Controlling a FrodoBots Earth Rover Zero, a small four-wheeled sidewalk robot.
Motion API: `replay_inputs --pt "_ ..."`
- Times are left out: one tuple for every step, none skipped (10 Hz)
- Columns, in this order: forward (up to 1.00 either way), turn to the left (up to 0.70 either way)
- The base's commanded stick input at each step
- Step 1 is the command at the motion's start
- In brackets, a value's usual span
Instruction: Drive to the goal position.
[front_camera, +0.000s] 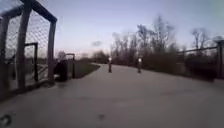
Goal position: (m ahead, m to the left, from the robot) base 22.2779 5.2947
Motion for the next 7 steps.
replay_inputs --pt "1.00 -0.39" --pt "1.00 -0.39" --pt "1.00 -0.10" --pt "1.00 0.00" --pt "1.00 0.00" --pt "1.00 0.00" --pt "1.00 0.00"
